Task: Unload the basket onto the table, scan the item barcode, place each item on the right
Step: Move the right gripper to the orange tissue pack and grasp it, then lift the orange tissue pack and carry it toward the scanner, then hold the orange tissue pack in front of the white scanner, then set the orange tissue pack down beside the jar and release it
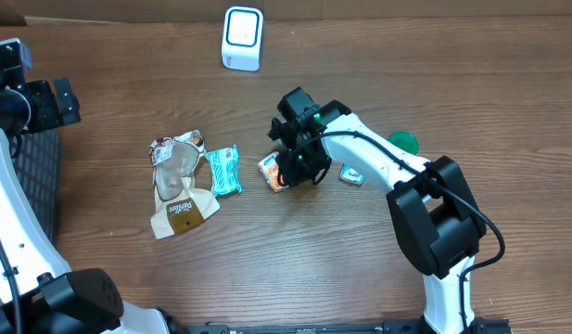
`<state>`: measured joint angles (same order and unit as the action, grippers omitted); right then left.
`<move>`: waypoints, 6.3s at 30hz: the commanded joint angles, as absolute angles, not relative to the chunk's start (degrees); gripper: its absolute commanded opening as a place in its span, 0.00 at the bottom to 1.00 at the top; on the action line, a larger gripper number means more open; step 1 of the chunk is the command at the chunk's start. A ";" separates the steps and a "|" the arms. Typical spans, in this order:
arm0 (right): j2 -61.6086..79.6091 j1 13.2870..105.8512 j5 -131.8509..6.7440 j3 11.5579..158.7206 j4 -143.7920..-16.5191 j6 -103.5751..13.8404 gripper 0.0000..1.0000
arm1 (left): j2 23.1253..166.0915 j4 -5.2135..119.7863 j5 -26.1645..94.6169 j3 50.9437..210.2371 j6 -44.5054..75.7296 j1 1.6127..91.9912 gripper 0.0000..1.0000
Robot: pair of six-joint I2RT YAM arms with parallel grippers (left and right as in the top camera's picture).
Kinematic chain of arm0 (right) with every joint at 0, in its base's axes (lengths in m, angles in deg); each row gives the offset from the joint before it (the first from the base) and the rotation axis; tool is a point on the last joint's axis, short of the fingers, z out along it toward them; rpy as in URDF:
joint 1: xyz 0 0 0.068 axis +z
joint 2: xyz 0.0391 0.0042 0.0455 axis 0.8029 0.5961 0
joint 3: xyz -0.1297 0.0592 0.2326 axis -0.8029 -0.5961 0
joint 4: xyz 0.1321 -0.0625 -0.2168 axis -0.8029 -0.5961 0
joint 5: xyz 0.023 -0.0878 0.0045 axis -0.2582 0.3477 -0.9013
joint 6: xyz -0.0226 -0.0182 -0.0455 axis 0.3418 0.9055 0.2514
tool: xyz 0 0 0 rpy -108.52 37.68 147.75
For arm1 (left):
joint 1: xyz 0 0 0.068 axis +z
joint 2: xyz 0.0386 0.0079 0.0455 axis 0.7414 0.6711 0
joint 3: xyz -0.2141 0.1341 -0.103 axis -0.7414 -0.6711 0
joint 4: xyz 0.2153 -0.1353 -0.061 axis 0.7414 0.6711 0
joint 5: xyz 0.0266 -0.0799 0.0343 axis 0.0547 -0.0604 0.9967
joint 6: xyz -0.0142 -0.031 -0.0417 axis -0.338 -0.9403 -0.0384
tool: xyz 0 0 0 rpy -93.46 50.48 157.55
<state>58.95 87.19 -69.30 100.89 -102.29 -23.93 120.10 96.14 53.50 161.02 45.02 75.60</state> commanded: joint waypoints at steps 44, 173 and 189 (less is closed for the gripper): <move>59.13 82.31 -78.59 92.36 -90.48 -56.65 0.04 | 120.19 96.14 53.44 161.50 46.53 75.47 1.00; 65.47 88.04 -38.37 139.92 -78.48 -18.49 0.04 | 120.19 96.14 53.44 161.50 46.53 75.47 1.00; 53.36 77.92 -62.11 137.54 -132.84 -42.99 0.04 | 120.19 96.14 53.46 161.47 46.51 75.47 1.00</move>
<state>52.90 80.21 -59.88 139.07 -131.51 -39.36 120.15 96.14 53.50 160.99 45.02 75.60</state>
